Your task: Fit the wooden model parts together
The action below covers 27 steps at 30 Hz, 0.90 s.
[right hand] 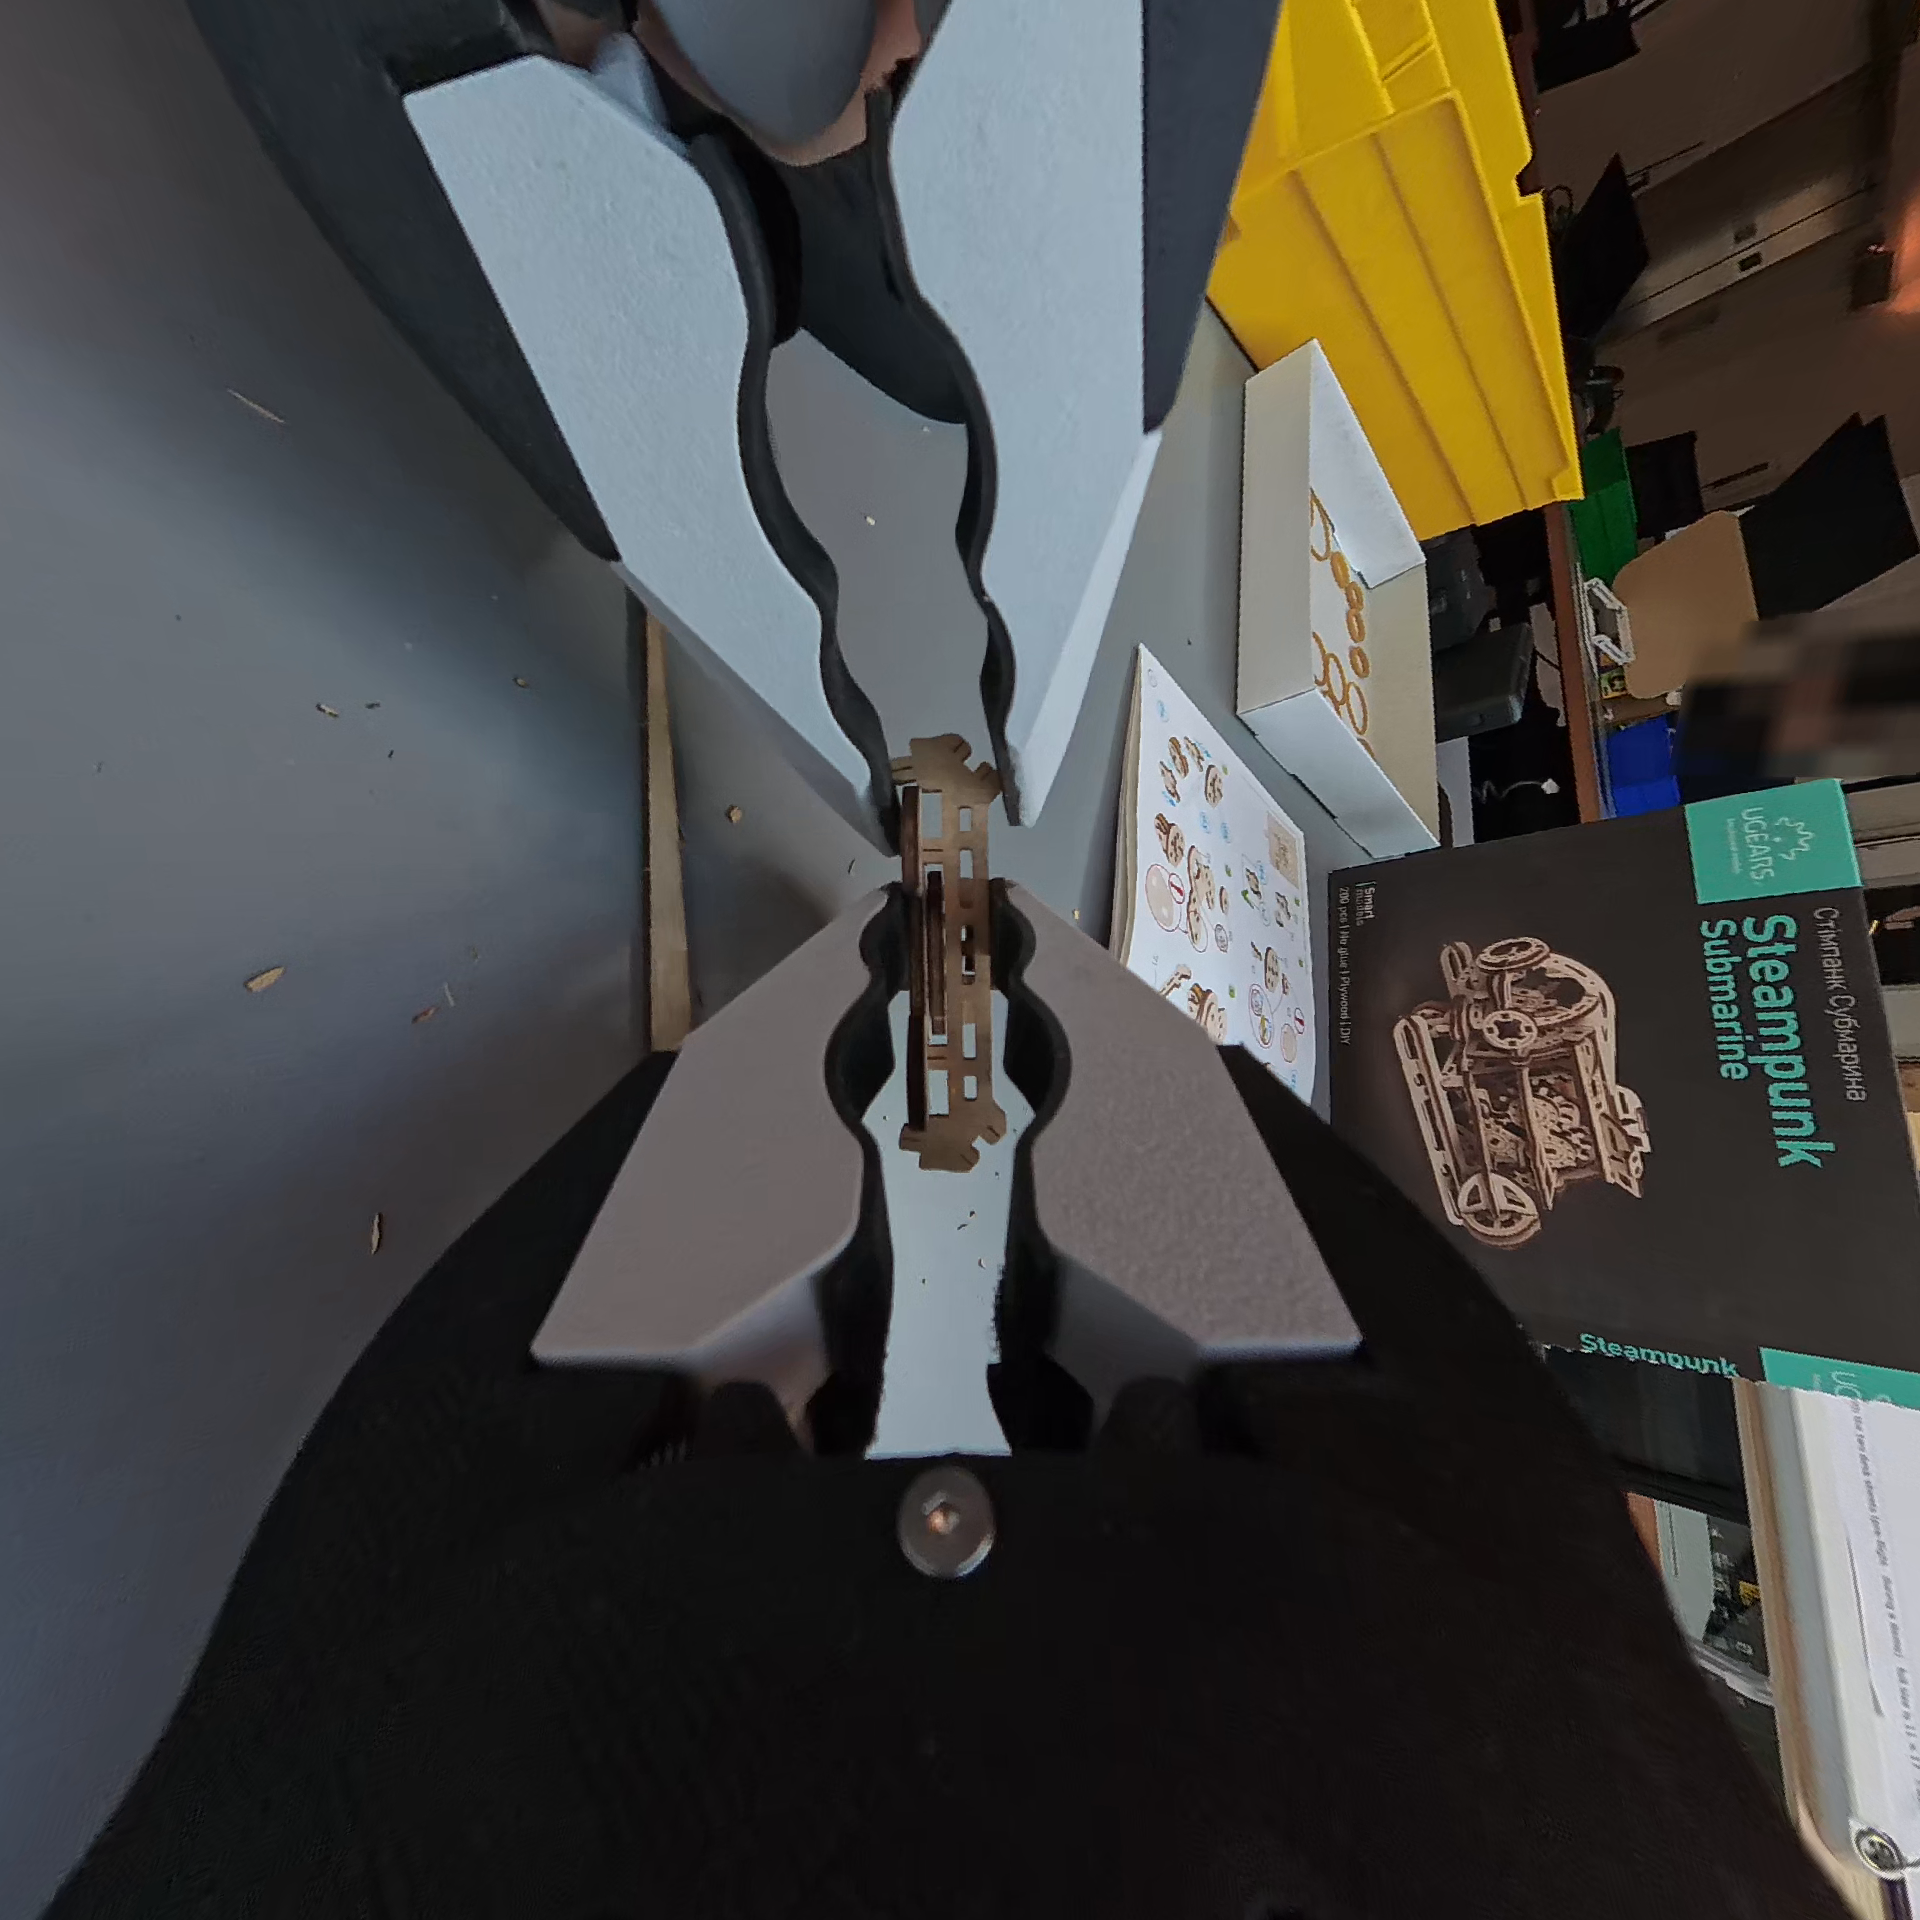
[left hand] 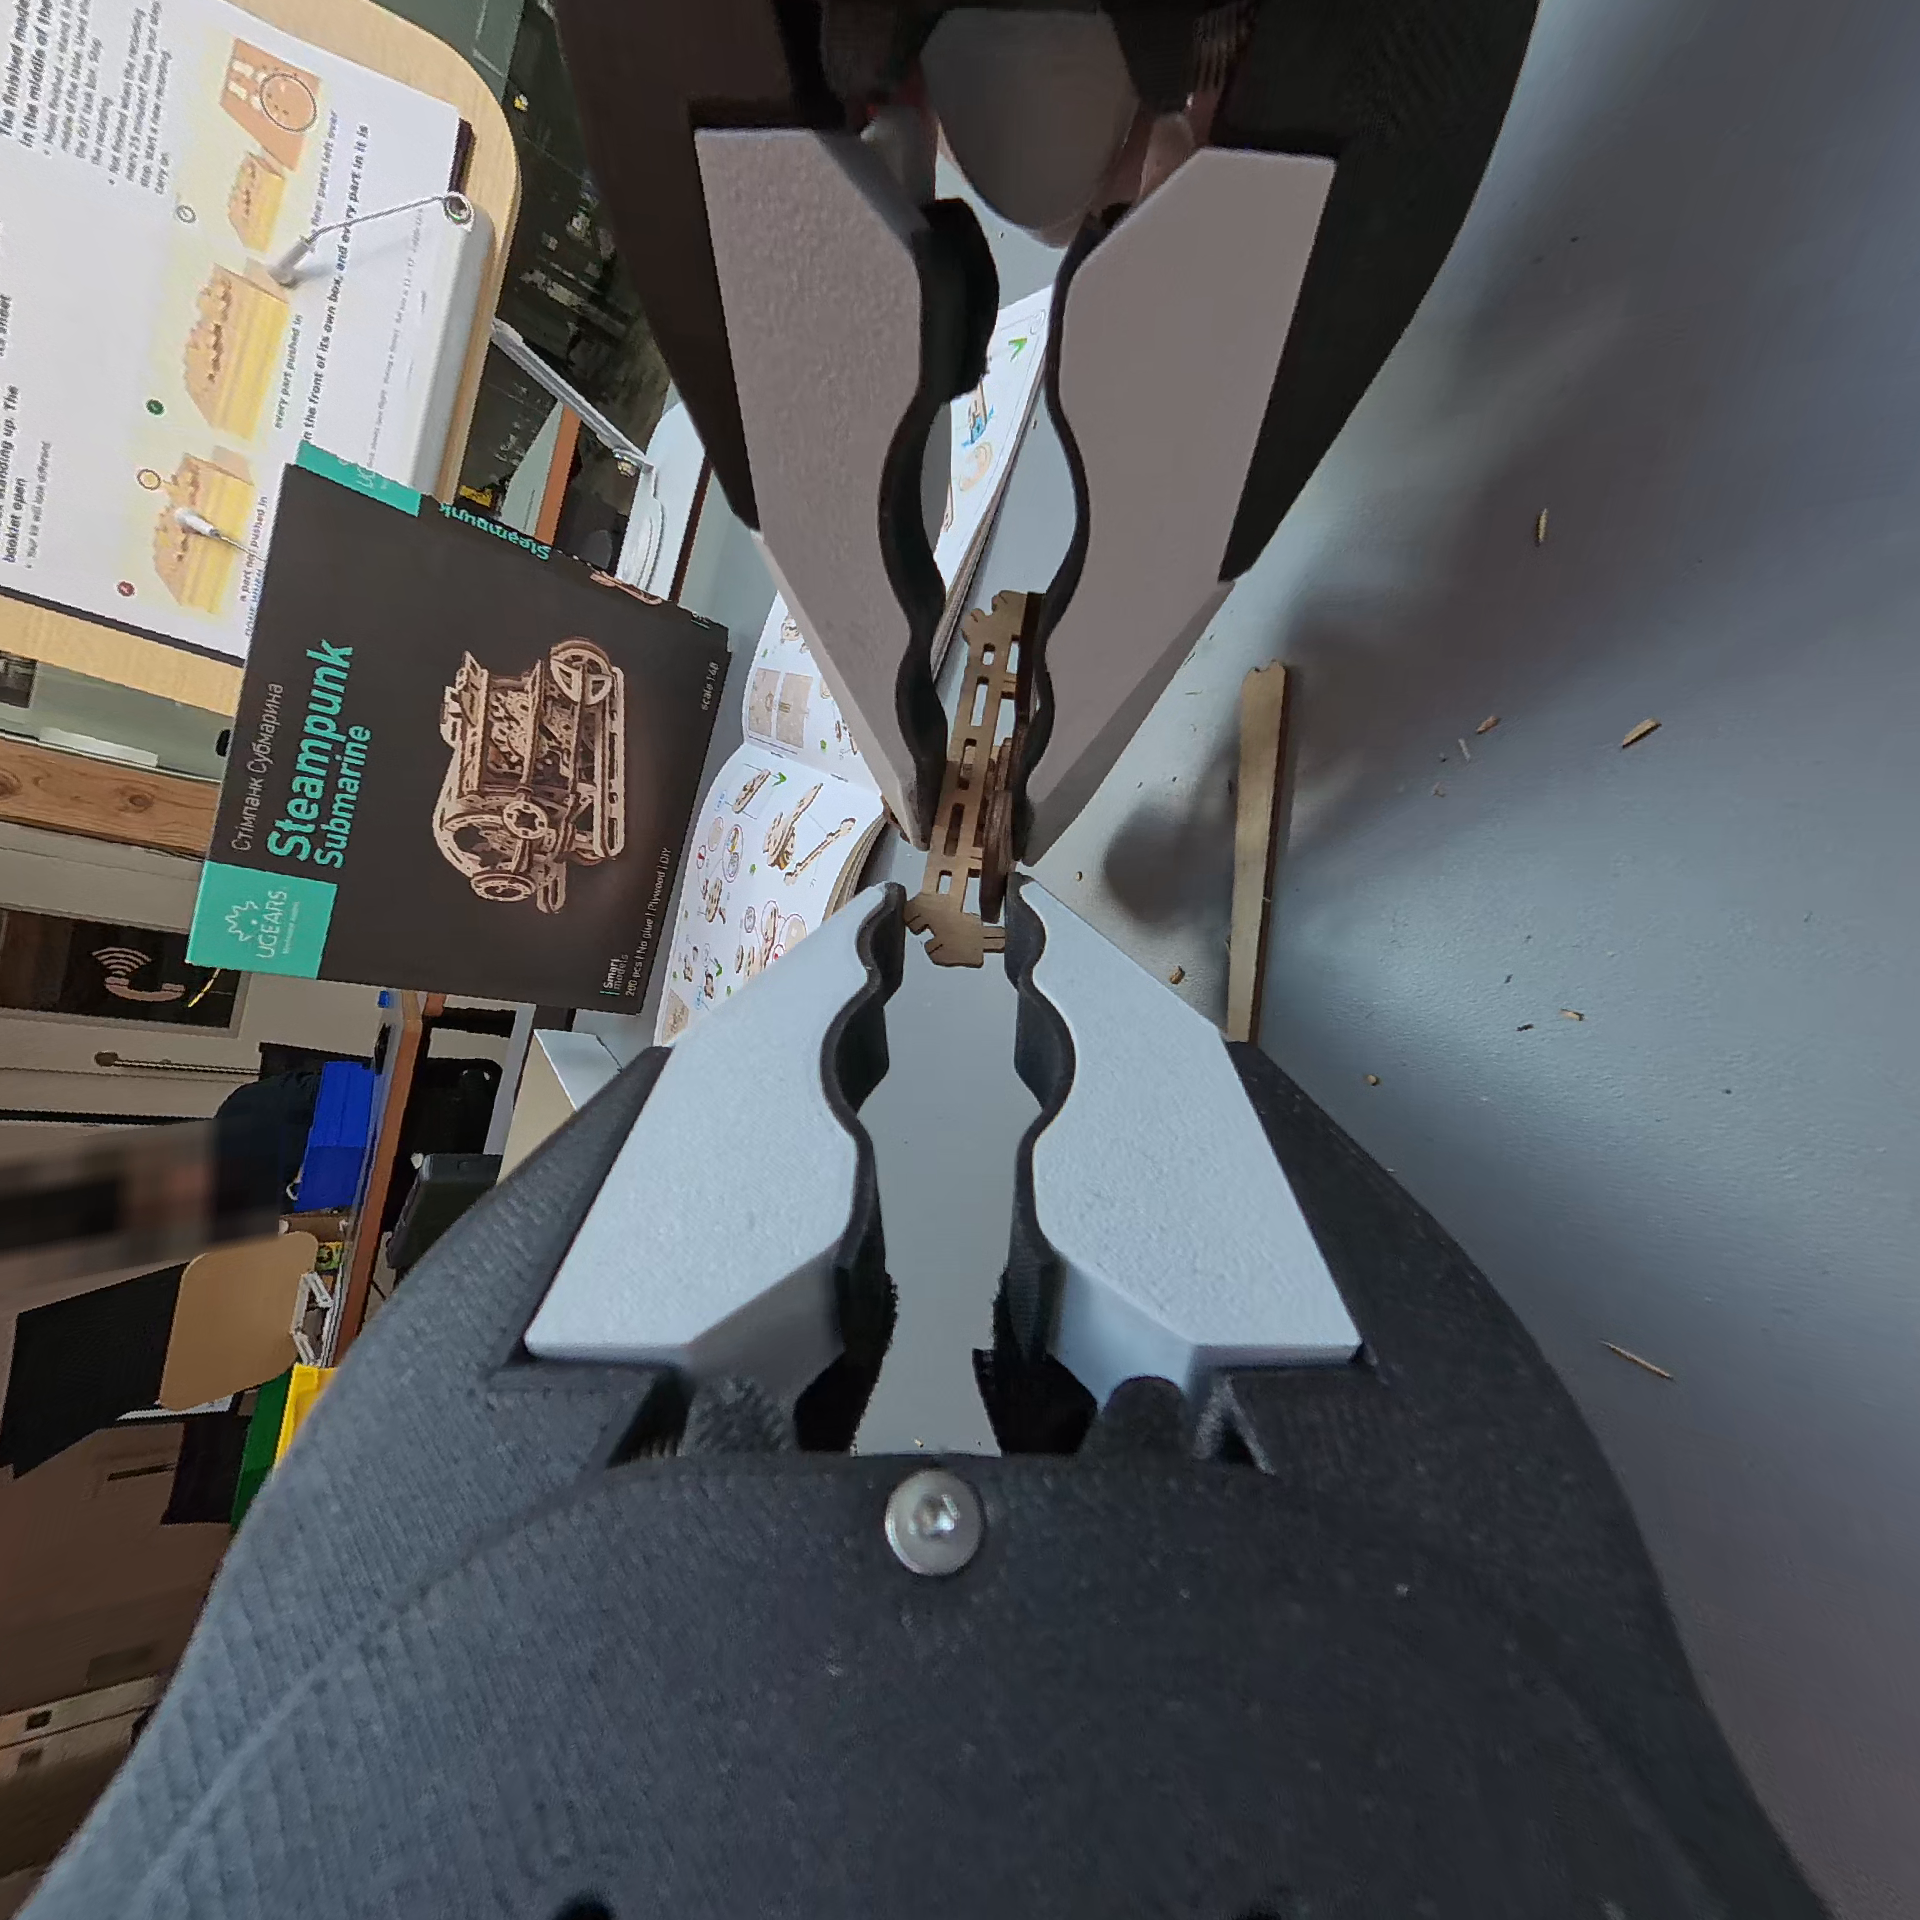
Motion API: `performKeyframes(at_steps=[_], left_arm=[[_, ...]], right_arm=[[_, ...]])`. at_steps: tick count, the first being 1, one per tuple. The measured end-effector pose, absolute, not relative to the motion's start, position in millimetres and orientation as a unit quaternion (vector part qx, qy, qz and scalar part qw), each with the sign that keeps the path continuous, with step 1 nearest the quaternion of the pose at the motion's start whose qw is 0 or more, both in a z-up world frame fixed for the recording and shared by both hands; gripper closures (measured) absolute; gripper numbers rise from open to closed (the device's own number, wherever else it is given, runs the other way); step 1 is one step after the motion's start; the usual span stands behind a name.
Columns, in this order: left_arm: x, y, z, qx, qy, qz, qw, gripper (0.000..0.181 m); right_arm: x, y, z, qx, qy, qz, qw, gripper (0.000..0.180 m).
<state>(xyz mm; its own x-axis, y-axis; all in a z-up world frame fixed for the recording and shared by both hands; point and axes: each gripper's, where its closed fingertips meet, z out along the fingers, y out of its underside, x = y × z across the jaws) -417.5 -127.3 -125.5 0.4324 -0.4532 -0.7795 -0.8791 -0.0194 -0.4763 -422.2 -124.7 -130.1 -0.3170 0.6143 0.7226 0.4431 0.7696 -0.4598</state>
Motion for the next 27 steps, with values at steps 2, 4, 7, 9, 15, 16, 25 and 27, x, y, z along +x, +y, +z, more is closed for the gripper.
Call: performKeyframes(at_steps=[2, 4, 7, 9, 15, 16, 25, 27], left_arm=[[-418, -128, -126, -0.68, 0.489, 0.214, 0.502, 0.164], [-417, -128, -128, -0.679, 0.49, 0.214, 0.503, 0.164], [-417, -129, -130, -0.684, 0.486, 0.213, 0.501, 0.164], [-418, -129, -132, -0.683, 0.487, 0.218, 0.499, 0.165], [-419, -131, -141, -0.693, 0.488, 0.208, 0.488, 0.164], [-419, -131, -143, -0.693, 0.49, 0.209, 0.486, 0.164], [-421, -130, -150, -0.661, 0.513, 0.269, 0.478, 0.164], [-420, -130, -150, -0.648, 0.518, 0.288, 0.479, 0.163]], right_arm=[[-422, -125, -131, -0.33, -0.807, 0.091, 0.481, 0.166], [-422, -126, -132, -0.328, -0.809, 0.09, 0.479, 0.166], [-421, -127, -135, -0.332, -0.809, 0.091, 0.476, 0.166], [-422, -127, -136, -0.332, -0.809, 0.088, 0.477, 0.166], [-423, -129, -145, -0.33, -0.817, 0.084, 0.465, 0.166], [-423, -129, -147, -0.329, -0.819, 0.081, 0.463, 0.166], [-423, -128, -153, -0.303, -0.824, 0.037, 0.476, 0.165], [-423, -127, -153, -0.304, -0.823, 0.038, 0.478, 0.165]])
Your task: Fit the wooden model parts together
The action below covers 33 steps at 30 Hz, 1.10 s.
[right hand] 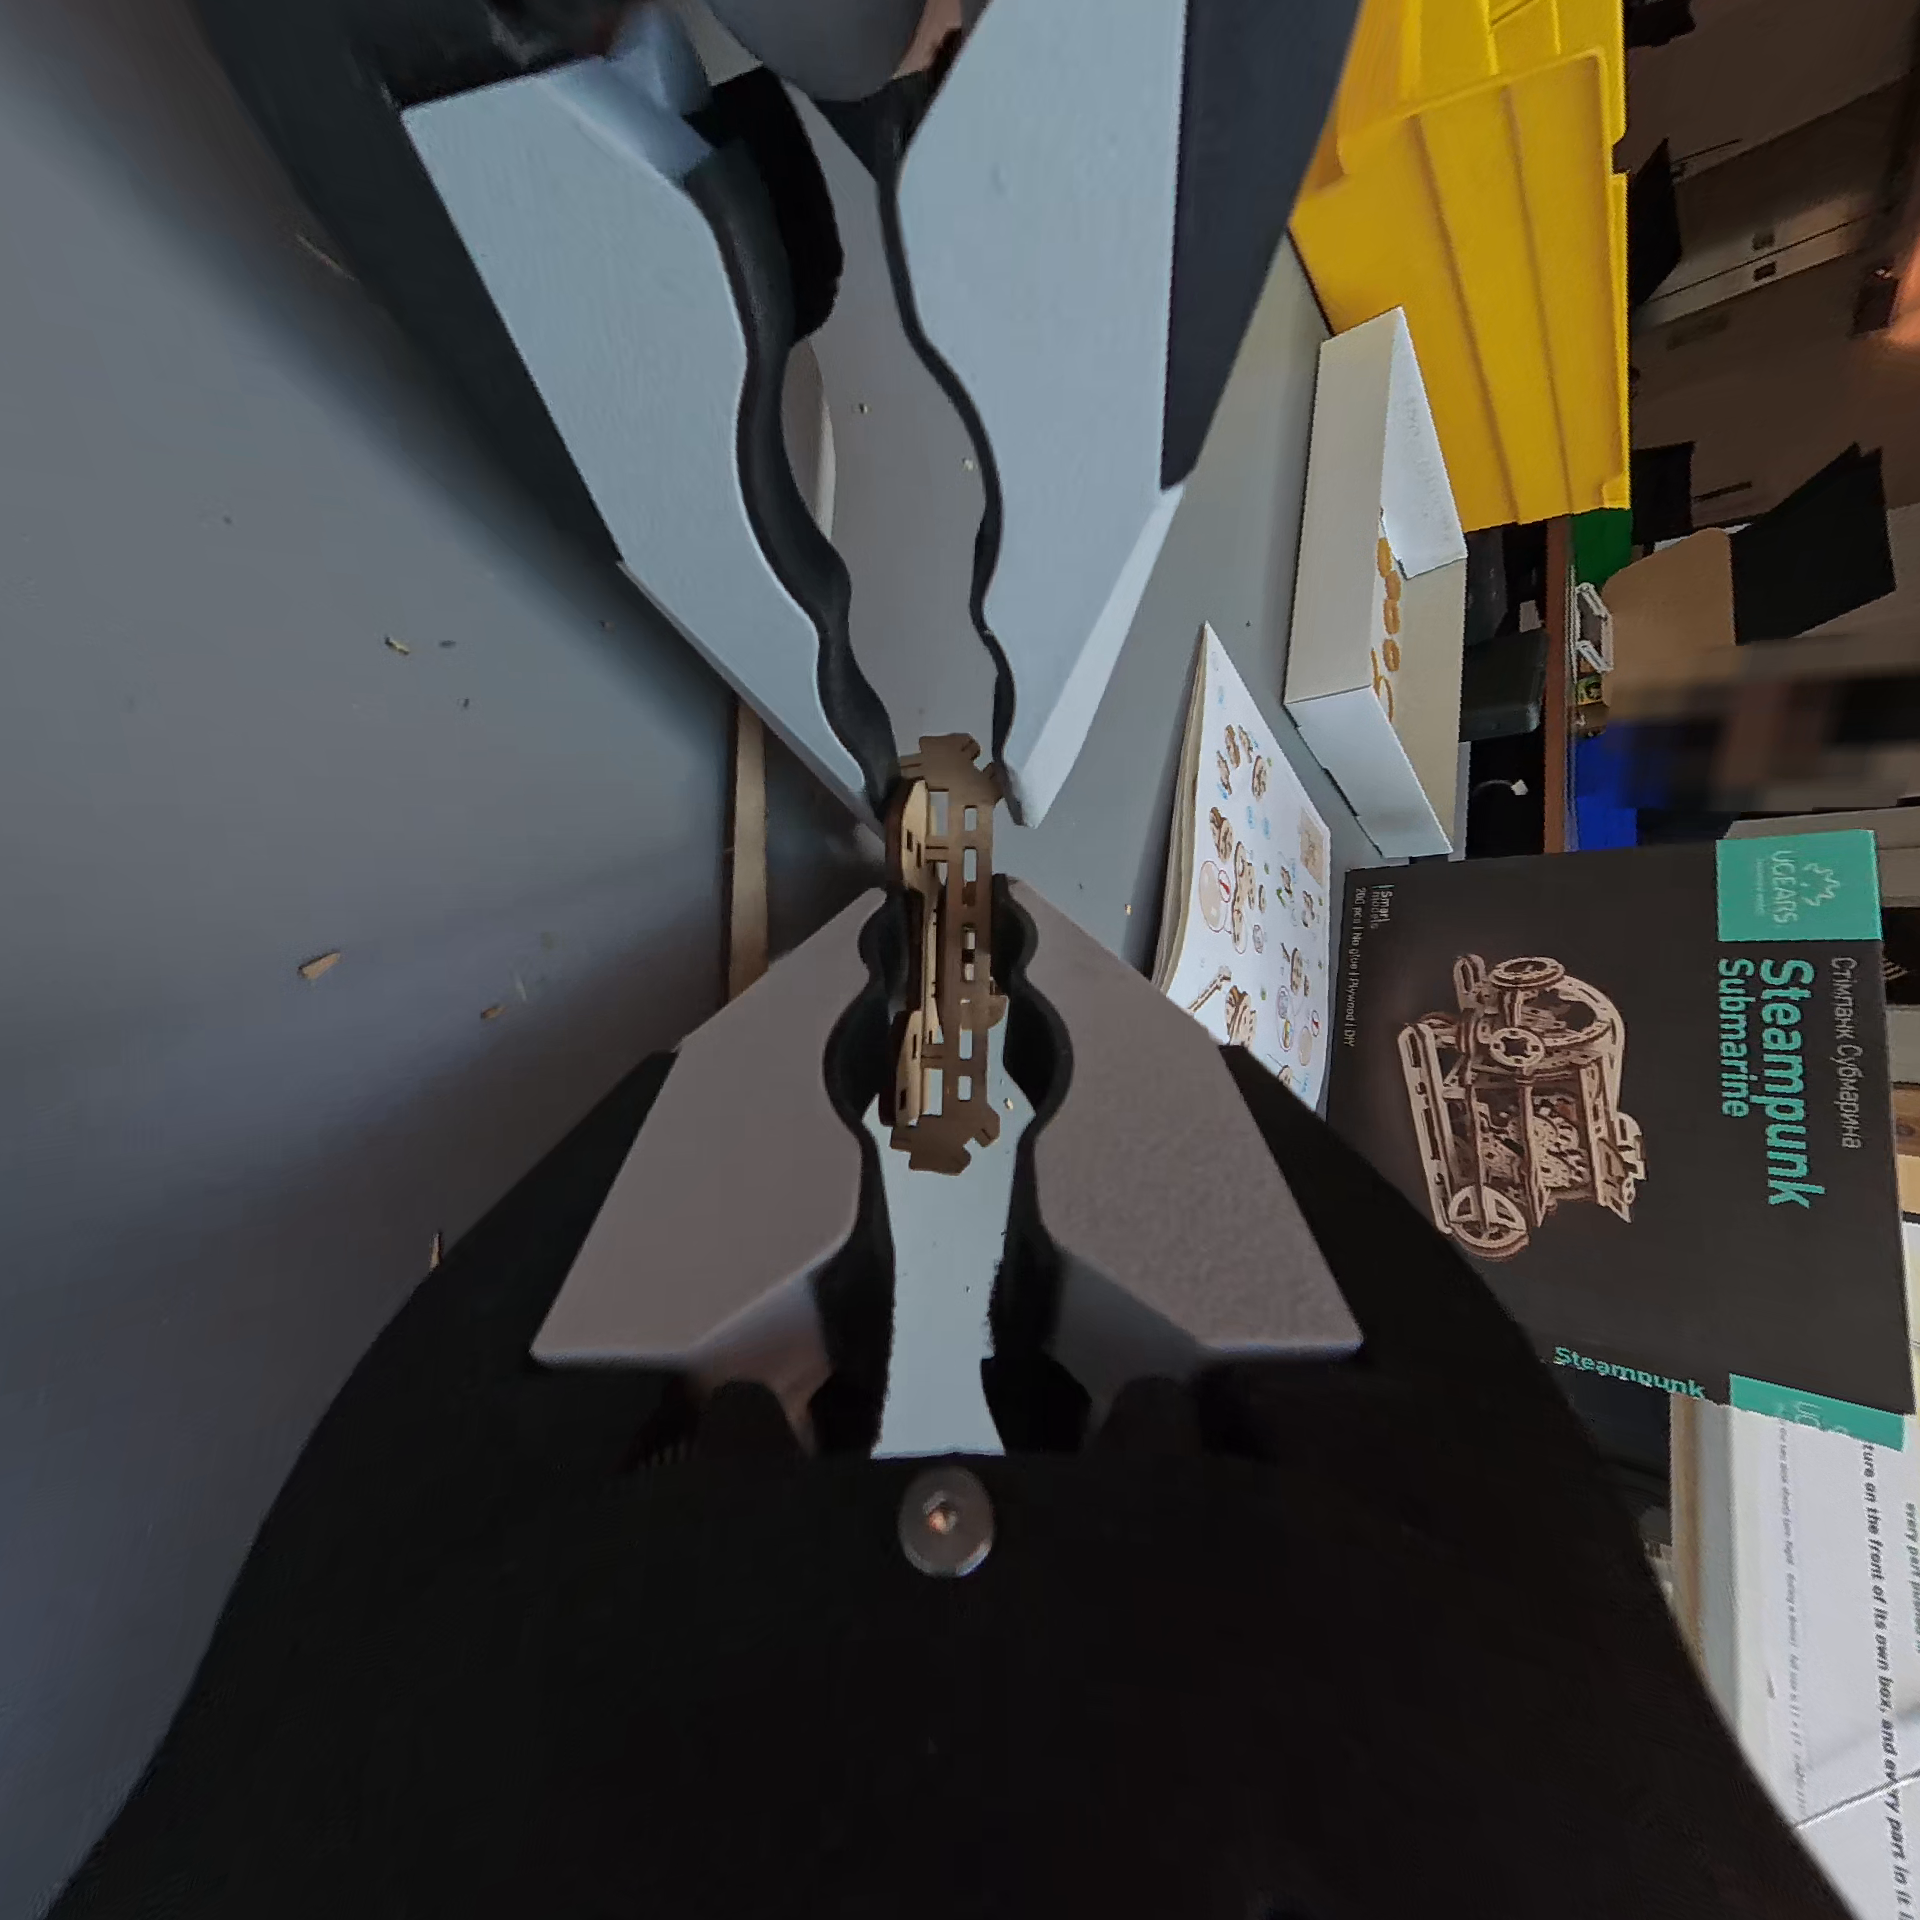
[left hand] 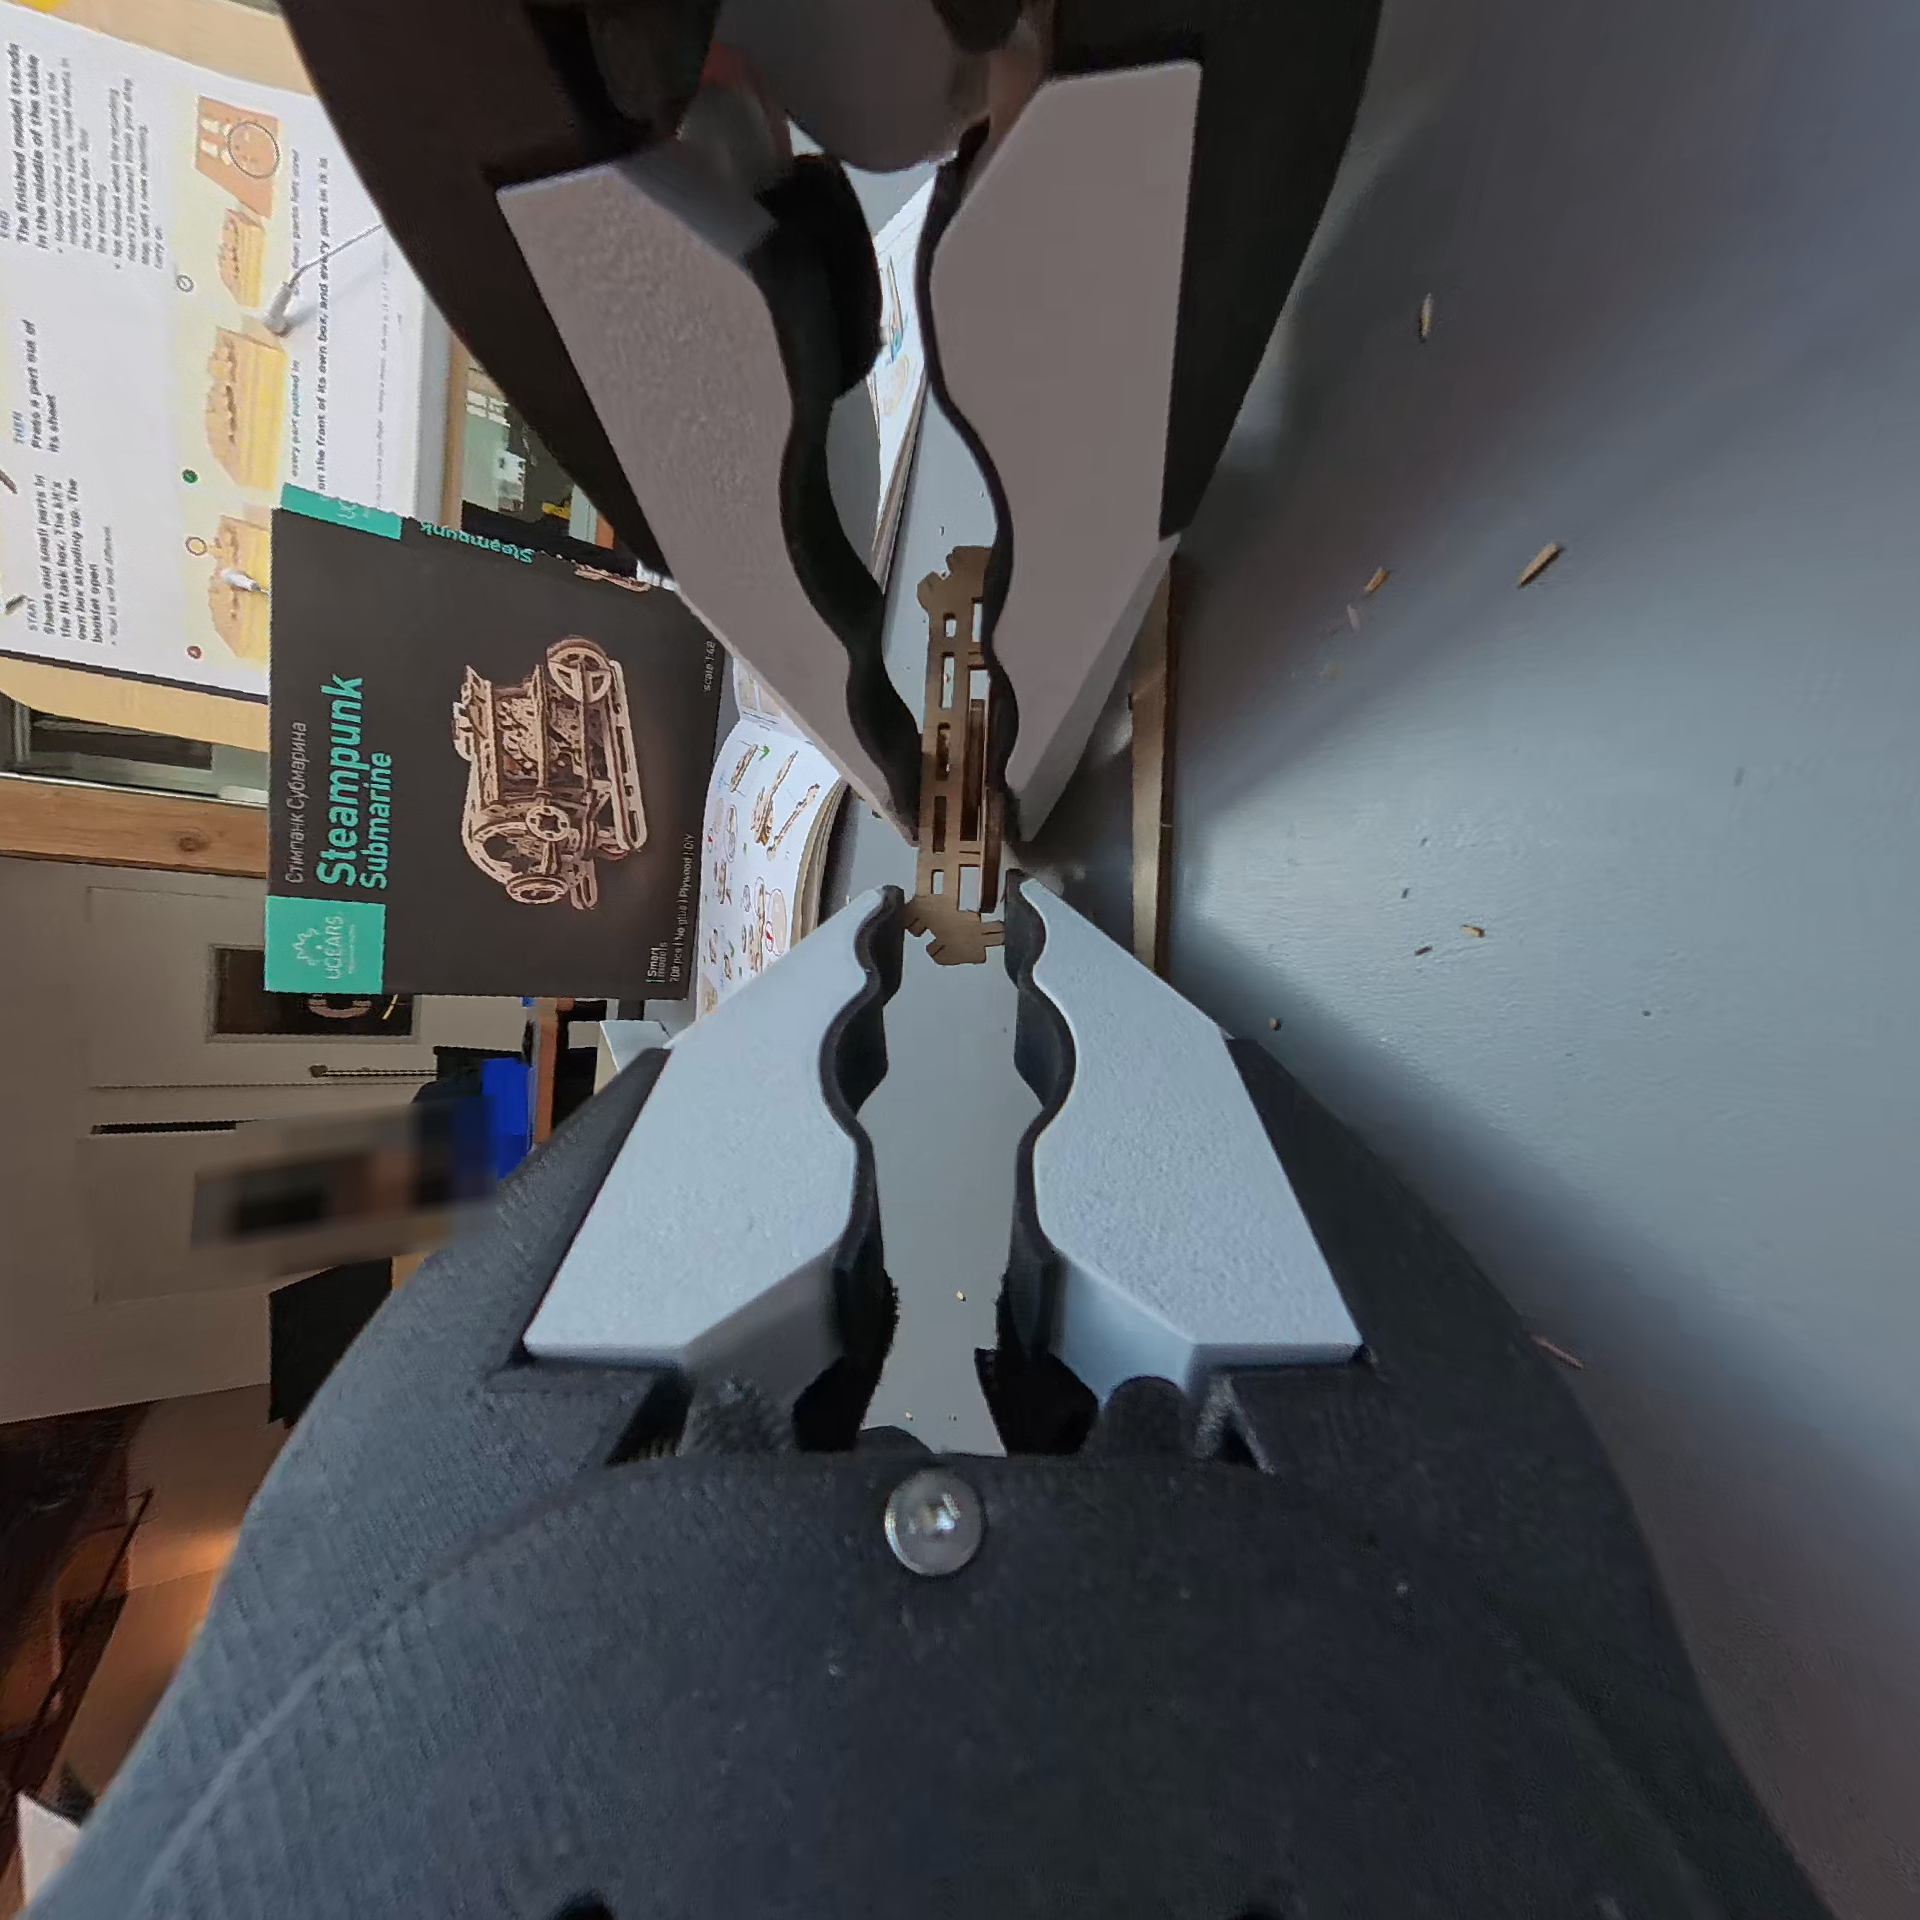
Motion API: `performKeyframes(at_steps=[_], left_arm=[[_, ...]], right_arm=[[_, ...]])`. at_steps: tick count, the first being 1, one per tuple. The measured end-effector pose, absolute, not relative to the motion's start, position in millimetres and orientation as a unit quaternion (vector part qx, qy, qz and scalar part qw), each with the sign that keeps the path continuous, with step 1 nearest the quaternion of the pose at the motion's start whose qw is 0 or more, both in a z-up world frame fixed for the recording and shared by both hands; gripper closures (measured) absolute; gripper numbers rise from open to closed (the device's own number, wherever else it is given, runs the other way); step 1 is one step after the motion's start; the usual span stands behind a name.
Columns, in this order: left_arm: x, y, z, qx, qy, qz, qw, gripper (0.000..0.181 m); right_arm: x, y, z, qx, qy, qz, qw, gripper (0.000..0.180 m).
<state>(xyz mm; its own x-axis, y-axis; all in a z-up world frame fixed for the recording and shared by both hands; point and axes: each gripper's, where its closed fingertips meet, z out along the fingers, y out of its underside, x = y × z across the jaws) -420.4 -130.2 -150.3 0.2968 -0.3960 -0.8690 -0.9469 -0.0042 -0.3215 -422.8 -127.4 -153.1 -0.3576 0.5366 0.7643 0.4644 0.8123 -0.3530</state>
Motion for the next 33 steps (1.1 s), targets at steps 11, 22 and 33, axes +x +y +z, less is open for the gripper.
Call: performKeyframes(at_steps=[11, 22, 33], left_arm=[[-421.0, -131.2, -150.8, -0.68, 0.502, 0.259, 0.468, 0.164], [-420.0, -130.7, -150.8, -0.681, 0.498, 0.251, 0.474, 0.164], [-412.7, -131.0, -148.6, -0.652, 0.512, 0.259, 0.495, 0.167]], right_arm=[[-423.9, -128.3, -153.0, -0.308, -0.816, 0.044, 0.486, 0.167], [-423.7, -127.3, -153.7, -0.309, -0.819, 0.046, 0.481, 0.166], [-423.7, -126.7, -153.6, -0.306, -0.822, 0.051, 0.477, 0.165]])
